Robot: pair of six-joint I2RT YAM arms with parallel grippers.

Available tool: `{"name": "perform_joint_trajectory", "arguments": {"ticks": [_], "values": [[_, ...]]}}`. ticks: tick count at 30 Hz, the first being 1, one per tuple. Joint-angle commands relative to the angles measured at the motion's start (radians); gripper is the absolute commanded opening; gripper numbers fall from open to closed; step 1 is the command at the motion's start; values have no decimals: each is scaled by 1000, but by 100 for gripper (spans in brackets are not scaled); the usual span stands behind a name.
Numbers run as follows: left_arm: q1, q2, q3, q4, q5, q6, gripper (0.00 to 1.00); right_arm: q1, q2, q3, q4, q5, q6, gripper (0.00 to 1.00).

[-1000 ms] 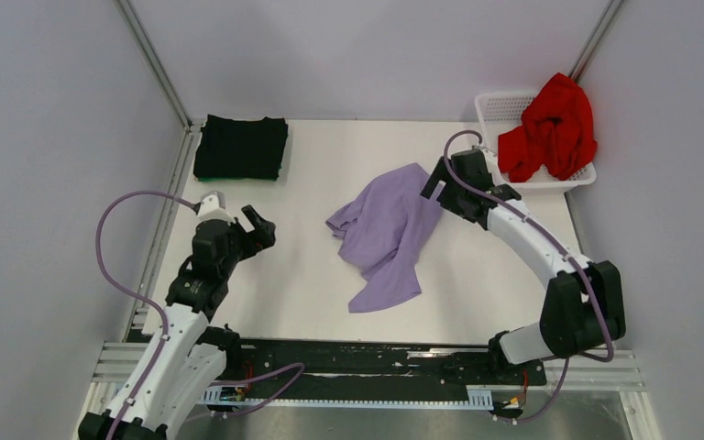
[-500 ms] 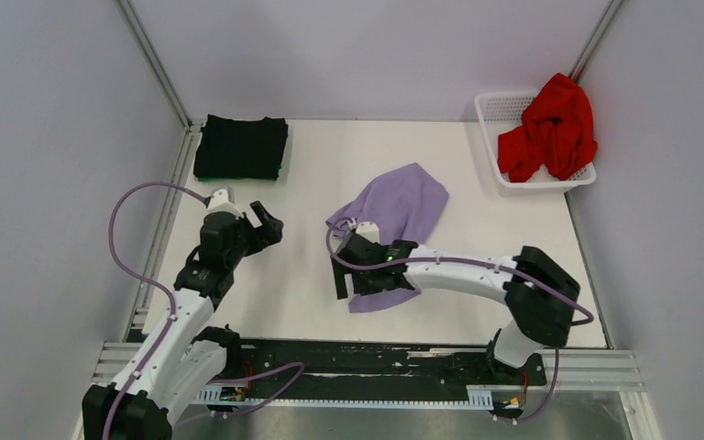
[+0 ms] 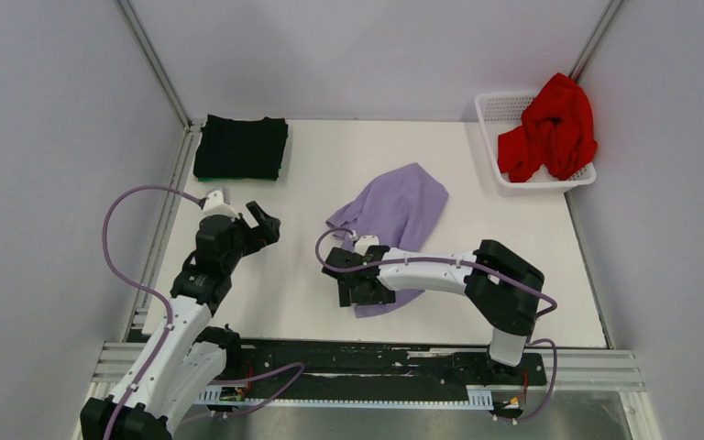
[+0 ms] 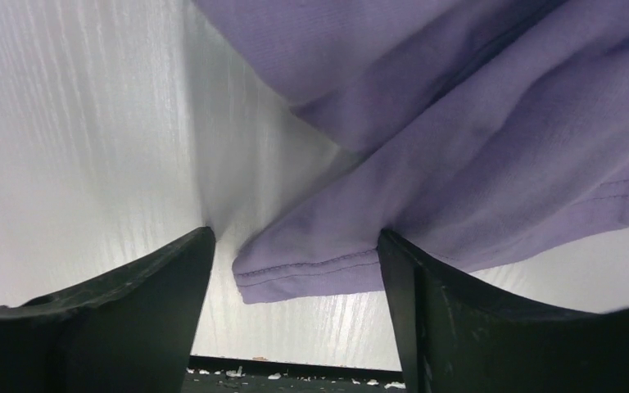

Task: Fold and stack the t-shirts
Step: Flatten out the tshirt

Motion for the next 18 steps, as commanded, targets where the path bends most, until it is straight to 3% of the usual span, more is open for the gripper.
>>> {"name": "perform_joint_trajectory", "arguments": {"ticks": [1,4,12,14,18], "values": [[3,-14,1,14,-17,2,100,0,26,-40,-46,14,76,70],[4,-12,1,13,-17,2,100,-3,48,-41,-60,41,80,50],[4,-14,9,0,-16,5,100,-27,13,-57,-84,129,99,7],[4,-12,9,0,-15,5,100,-39,-16,-68,-89,158,96,0],[4,-7,10,9,6,4,100,-65,-131,-76,-92,252,64,0]]}}
